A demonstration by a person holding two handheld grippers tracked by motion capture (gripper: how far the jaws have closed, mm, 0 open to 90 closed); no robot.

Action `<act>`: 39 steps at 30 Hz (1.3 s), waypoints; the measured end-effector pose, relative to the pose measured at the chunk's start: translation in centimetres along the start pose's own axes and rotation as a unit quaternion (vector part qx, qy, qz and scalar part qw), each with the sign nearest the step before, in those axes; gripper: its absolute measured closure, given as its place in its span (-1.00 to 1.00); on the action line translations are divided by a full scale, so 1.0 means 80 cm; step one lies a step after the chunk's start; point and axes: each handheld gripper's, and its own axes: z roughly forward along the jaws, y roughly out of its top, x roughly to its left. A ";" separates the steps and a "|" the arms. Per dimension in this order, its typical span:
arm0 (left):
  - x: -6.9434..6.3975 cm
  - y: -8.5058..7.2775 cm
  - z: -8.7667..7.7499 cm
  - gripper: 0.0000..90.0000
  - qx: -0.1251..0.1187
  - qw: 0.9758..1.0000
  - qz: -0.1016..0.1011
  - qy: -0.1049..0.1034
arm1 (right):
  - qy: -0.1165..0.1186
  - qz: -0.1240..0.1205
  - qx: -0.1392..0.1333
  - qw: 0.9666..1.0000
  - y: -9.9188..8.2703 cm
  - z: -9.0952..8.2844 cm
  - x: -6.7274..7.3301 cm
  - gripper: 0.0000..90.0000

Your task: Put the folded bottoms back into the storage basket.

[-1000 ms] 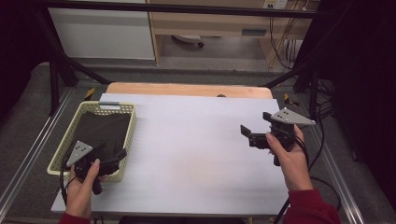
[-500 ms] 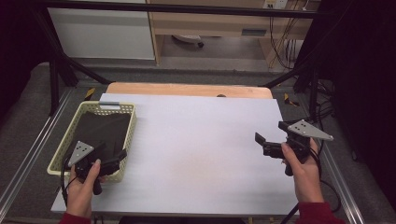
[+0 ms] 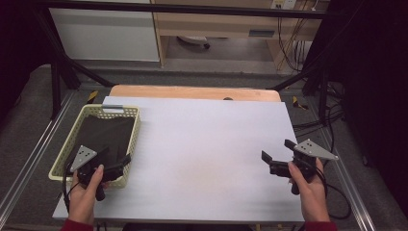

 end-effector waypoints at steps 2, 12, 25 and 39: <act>0.000 0.000 0.000 -0.81 0.000 1.000 0.000 0.001 | 0.004 0.007 0.004 1.000 -0.008 -0.001 0.000 -0.94; 0.000 0.000 0.000 -0.81 -0.001 1.000 0.003 -0.002 | 0.011 0.018 0.015 1.000 -0.038 -0.005 0.005 -0.92; 0.000 0.000 0.000 -0.81 -0.001 1.000 0.002 -0.003 | 0.027 0.013 0.025 0.999 -0.056 0.009 0.022 -0.93; -0.001 0.000 0.000 -0.80 -0.002 1.000 0.002 -0.004 | 0.032 0.001 0.045 0.998 -0.073 0.029 0.030 -0.92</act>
